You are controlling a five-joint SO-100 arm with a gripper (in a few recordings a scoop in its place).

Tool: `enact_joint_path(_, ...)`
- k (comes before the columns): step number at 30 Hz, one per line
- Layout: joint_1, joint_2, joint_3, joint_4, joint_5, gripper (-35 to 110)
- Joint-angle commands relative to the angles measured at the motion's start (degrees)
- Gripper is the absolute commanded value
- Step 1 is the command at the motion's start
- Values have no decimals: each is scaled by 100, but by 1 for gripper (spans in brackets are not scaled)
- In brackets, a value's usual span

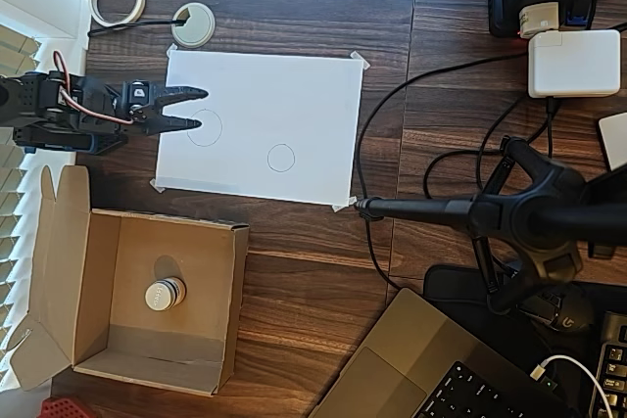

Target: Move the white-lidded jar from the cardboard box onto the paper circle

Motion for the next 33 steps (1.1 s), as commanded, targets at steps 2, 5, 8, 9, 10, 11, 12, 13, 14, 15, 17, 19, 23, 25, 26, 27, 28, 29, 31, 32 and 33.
enact_joint_path(2, 466, -1283, -1652, -79, -747, 51)
enact_joint_path(5, 914, -2048, -2355, -114, -1503, 51)
enact_joint_path(8, 1556, -2663, -2971, -176, -2408, 47)
enact_joint_path(9, 1802, -2786, -3059, -352, -2681, 47)
enact_joint_path(10, 2074, -2883, -3094, -615, -2953, 46)
enact_joint_path(11, 2355, -3006, -3129, -853, -3208, 46)
enact_joint_path(12, 2681, -3120, -3164, -1046, -3472, 46)
enact_joint_path(13, 3015, -3226, -3208, -1195, -3744, 46)
enact_joint_path(14, 3357, -3349, -3252, -1310, -4069, 46)
enact_joint_path(15, 3700, -3480, -3313, -1397, -4386, 46)
enact_joint_path(17, 4298, -3858, -3524, -1521, -4948, 46)
enact_joint_path(19, 4790, -4359, -3867, -1521, -5344, 47)
enact_joint_path(23, 5361, -5643, -4711, -1521, -5704, 50)
enact_joint_path(25, 5511, -6319, -5256, -1521, -5783, 53)
enact_joint_path(26, 5572, -6636, -5511, -1521, -5818, 54)
enact_joint_path(27, 5634, -6926, -5766, -1521, -5854, 55)
enact_joint_path(28, 5687, -7198, -5994, -1512, -5897, 56)
enact_joint_path(29, 5757, -7453, -6205, -1512, -5977, 57)
enact_joint_path(31, 5880, -7910, -6583, -1503, -6205, 60)
enact_joint_path(32, 5941, -8121, -6741, -1494, -6363, 63)
enact_joint_path(33, 5994, -8314, -6899, -1494, -6486, 66)
